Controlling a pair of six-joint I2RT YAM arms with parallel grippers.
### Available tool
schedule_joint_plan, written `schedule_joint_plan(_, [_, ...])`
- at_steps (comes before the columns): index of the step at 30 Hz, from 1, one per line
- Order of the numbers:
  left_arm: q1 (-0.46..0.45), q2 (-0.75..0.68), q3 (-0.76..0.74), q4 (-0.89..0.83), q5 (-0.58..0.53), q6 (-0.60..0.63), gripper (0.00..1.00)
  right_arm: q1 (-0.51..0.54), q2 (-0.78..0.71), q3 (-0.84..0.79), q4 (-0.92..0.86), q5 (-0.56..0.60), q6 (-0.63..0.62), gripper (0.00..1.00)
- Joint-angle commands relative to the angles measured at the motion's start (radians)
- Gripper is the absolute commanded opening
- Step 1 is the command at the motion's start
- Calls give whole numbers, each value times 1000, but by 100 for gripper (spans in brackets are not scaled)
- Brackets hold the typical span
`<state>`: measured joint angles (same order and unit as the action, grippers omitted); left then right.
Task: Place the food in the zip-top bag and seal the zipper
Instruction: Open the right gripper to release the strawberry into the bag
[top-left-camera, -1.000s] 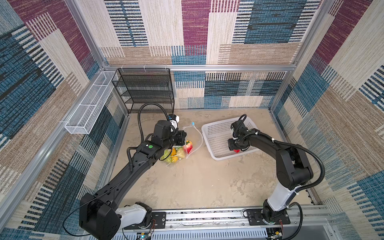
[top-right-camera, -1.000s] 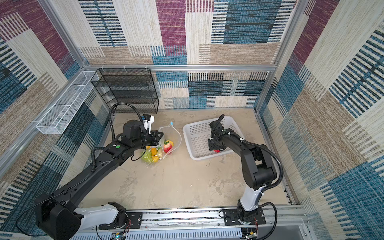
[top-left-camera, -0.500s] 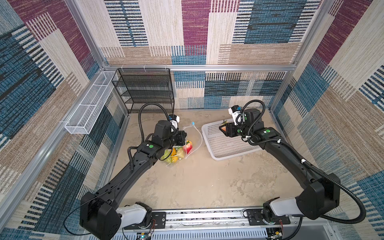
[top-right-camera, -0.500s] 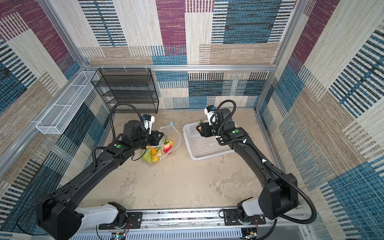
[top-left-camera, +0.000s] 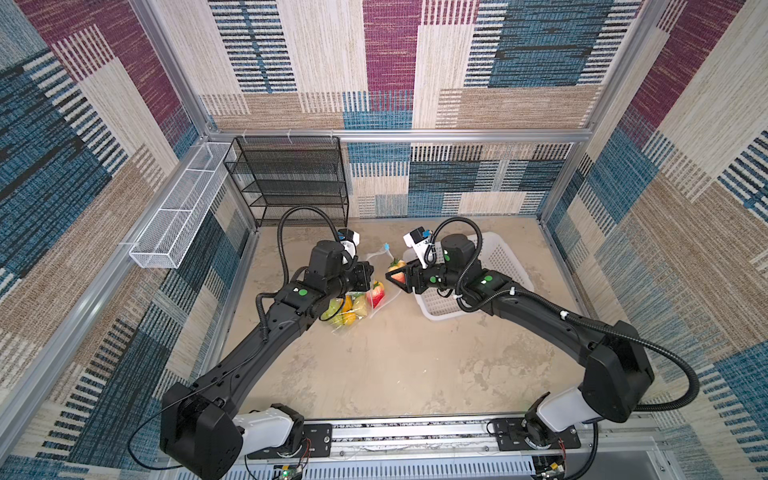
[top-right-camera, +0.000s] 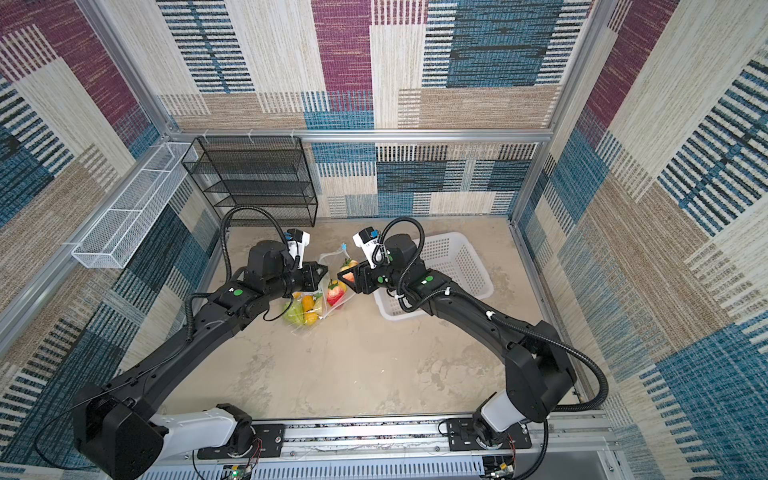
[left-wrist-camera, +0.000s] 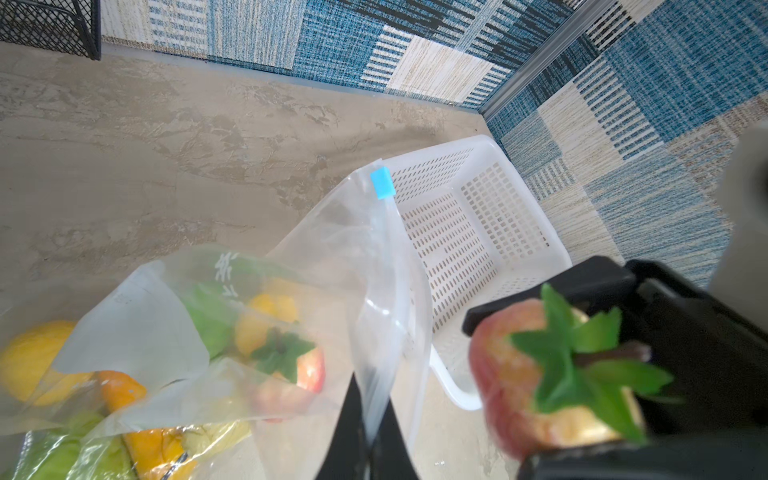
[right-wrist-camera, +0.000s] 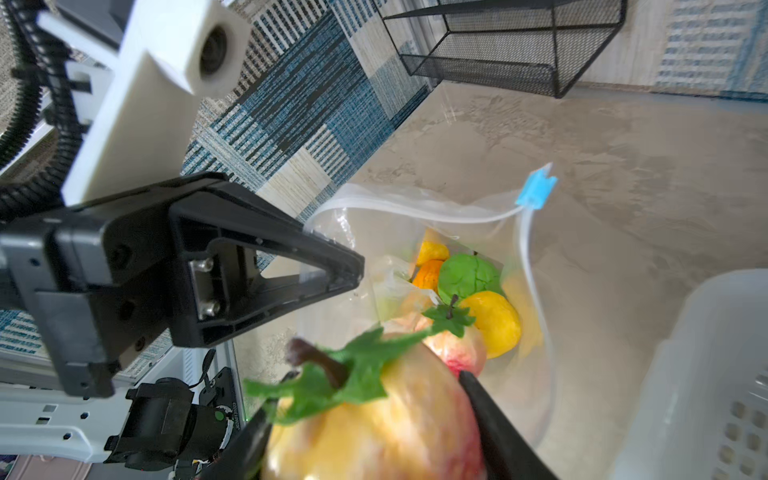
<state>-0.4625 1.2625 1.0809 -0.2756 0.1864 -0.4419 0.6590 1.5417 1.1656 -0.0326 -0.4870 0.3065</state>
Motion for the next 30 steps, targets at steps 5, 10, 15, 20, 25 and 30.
schedule_joint_plan(5, [1,-6,2,19,2,-8,0,14,78,-16,133,155,45,48])
schedule_joint_plan(10, [1,-10,1,18,-5,-5,0,17,135,12,79,254,48,49])
schedule_joint_plan(15, [1,-3,2,19,1,-8,0,61,183,75,19,342,43,51])
schedule_joint_plan(20, [0,-2,2,19,2,-8,0,101,243,144,-48,408,52,54])
schedule_joint_plan(25, [0,-9,0,21,-2,-8,0,123,277,185,-89,444,48,62])
schedule_joint_plan(30, [1,-12,-1,19,-7,-7,0,125,263,198,-95,430,41,73])
